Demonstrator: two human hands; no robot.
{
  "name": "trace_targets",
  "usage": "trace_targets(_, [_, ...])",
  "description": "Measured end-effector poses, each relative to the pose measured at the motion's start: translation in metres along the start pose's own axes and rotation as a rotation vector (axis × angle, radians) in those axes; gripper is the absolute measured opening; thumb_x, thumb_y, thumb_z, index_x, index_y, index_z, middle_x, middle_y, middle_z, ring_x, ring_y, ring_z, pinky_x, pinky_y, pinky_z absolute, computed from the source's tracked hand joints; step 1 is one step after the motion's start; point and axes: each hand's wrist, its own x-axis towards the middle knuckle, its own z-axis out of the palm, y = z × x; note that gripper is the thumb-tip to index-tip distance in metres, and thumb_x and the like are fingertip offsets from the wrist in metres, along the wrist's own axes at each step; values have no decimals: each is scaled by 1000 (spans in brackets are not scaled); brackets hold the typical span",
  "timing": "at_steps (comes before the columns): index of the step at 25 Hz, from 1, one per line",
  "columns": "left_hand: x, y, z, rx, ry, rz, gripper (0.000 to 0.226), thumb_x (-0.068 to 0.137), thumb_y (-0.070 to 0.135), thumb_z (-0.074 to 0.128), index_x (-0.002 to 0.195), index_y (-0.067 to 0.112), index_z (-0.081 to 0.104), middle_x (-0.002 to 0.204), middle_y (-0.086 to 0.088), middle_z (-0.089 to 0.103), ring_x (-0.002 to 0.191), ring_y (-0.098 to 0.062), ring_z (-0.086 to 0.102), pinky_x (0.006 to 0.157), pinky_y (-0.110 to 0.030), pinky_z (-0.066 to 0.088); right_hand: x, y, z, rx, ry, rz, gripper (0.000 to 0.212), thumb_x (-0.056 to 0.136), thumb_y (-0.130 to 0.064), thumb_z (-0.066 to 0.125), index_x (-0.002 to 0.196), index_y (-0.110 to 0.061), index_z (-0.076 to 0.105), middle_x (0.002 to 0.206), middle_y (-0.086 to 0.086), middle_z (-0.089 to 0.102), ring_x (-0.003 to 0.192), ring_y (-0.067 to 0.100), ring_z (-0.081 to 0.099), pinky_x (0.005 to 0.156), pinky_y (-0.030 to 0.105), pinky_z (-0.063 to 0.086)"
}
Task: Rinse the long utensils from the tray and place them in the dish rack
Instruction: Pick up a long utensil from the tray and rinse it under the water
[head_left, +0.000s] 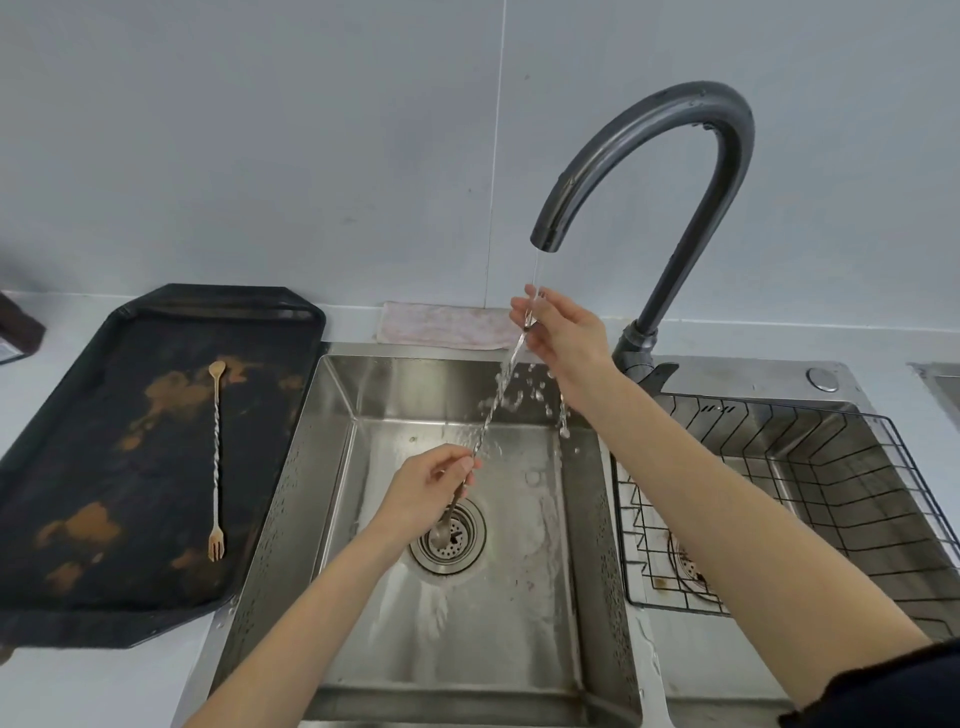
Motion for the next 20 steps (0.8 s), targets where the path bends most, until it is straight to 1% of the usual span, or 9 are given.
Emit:
trace_targets(3, [0,4,3,-19,-5,6,22,93,6,43,98,1,64,68,4,55,43,7,51,48,-1,38,-11,18,0,-90,-94,65,19,94,-10,47,108,-9,60,85,-1,66,73,5,63,59,12,49])
trace_targets(6, [-2,7,2,-43,-2,-11,26,94,5,40,103,-3,62,68,5,56,44,6,51,46,-2,38,-10,11,-3,-78,-125,84,28,92,-7,50,119,1,54,90,5,66,69,4,64,60,12,52])
trace_targets(8, [-2,10,0,-38,1,-17,27,94,6,40,103,-2,63,68,3,55,48,3,52,47,-2,38,-3,-1,-3,-24,-99,51,32,88,-2,55,120,1,53,83,3,66,63,3,65,55,10,53])
trace_targets(10, [-5,15,1,-32,-5,-10,26,94,7,40,106,1,63,68,3,56,48,4,53,47,-2,38,3,-3,0,-24,-52,22,32,88,-2,56,119,-3,54,78,1,66,65,5,65,51,9,52])
trace_targets(13, [-11,23,0,-91,-51,30,29,93,10,44,116,24,54,67,5,62,46,5,55,49,-4,40,8,8,1,-99,10,-10,38,90,-4,53,127,-9,47,73,1,65,63,6,64,45,9,50])
trace_targets(15, [-13,28,-5,-165,-96,47,33,93,11,46,110,38,52,62,9,65,50,1,56,52,-7,44,15,19,-5,-155,55,-23,49,90,-1,52,135,-17,38,71,2,64,62,9,62,44,10,49])
trace_targets(16, [-14,31,-8,-204,-112,47,31,92,11,46,105,38,55,60,10,65,52,0,57,54,-9,45,17,25,-9,-200,70,-23,48,91,-2,51,135,-17,39,70,1,63,62,10,61,43,10,49])
trace_targets(18, [-12,38,-12,-315,-134,37,29,93,8,43,96,28,64,59,12,67,55,1,59,55,-10,47,20,38,-18,-322,69,-5,33,93,-6,48,126,-7,51,68,-1,62,61,9,60,43,9,50])
trace_targets(20, [-9,44,-14,-424,-157,43,29,93,4,40,92,18,65,61,11,69,60,1,63,55,-10,49,19,54,-29,-447,29,50,27,95,-8,45,117,0,58,74,2,66,63,8,60,47,9,52])
